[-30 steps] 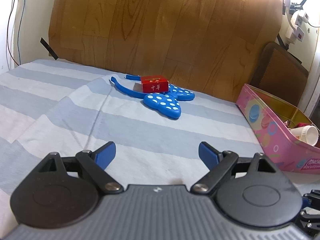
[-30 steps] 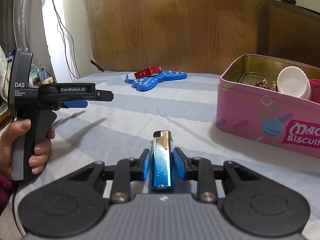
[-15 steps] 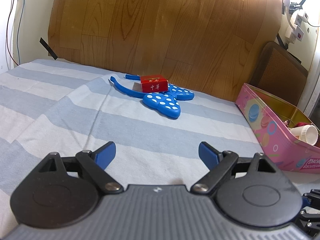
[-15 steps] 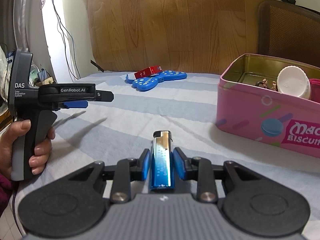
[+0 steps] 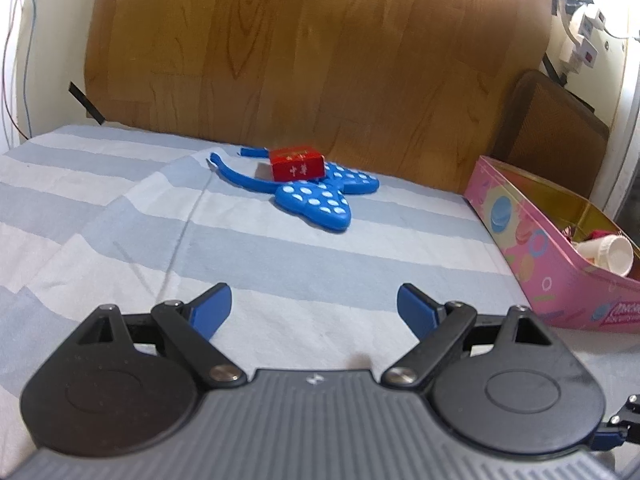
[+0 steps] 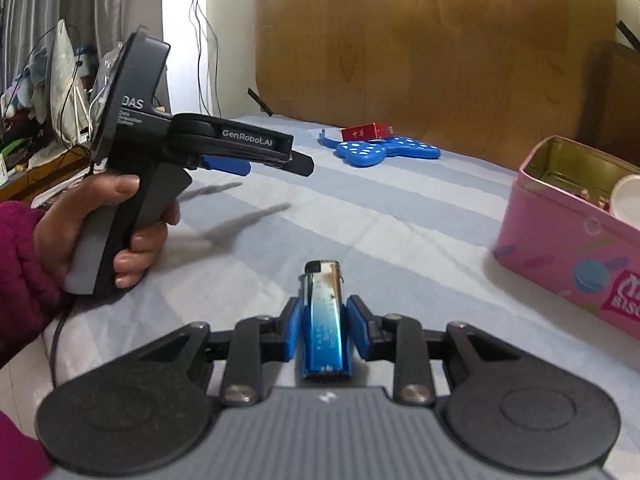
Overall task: Organize rigid objects
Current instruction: 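Lift the blue lighter and hold it above the table with the right gripper, then carry the lighter into the tin and open the right gripper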
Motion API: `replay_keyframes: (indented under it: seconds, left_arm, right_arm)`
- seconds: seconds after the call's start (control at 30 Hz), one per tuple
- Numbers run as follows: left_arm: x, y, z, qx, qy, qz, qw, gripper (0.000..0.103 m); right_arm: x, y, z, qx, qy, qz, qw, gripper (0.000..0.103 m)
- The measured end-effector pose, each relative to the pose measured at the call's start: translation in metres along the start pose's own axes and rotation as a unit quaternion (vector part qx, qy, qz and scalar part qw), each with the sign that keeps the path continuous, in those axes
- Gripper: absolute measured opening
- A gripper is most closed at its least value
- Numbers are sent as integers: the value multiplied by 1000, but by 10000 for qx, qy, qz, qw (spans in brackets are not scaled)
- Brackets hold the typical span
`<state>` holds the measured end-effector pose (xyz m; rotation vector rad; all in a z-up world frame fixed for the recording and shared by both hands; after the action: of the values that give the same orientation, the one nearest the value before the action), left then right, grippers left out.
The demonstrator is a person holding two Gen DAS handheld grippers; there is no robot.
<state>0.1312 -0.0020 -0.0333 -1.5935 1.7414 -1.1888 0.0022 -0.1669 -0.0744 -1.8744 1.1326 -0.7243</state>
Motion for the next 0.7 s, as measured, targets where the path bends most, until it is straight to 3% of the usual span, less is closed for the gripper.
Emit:
replay_keyframes:
  seconds: [0.1,0.27,0.3,0.37,0.43,0.47,0.57,0.63,0.7]
  left_arm:
    - [-6,4,-1,-240,25,-152,9996,91]
    - [-1,18,-27,-370,391,-384,9978,91]
    - [4,19,-33,-404,513,-412,9970,91]
    - [12,19,-42,-518,824,-540,9938,91]
    - [20,19,-49,-696,1165,-714,9882,91]
    - [23,20,-51,-795,1327,-806,9847,91]
    - [36,24,-51,-1213,1882,-1172,9676,91]
    - [48,28,-47,-1488,2144,-1344,9559,91]
    - [61,31,-43,-1679,2323,-1421,9474,91]
  right_arm:
    - [2,5,-10,-6,-28,161,9999,37]
    - [2,13,-21,-1,42,20,10000,36]
    - [2,12,-21,8,44,34,10000,25]
    - [2,10,-20,27,50,84,9999,25]
    - [9,9,-18,30,-201,574,9981,25]
    - [19,9,-17,6,-515,1093,9927,25]
    - [52,16,-12,-55,-1315,2652,9552,25]
    - [65,22,-11,-29,-1604,3222,9330,24]
    - [70,23,-12,9,-1714,3445,9230,24]
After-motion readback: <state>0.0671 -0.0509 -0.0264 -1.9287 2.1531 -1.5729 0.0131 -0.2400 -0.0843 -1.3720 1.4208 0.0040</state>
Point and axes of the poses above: each gripper's, at about its wrist camera, not at the fingertips, and z roughly the way its jaws point, x to its right, y to its underside, the point moved 6 cm from there along z, roughly the way its jaws point, and after that the axes turned 1 degree about y, right-handed, at the moved point
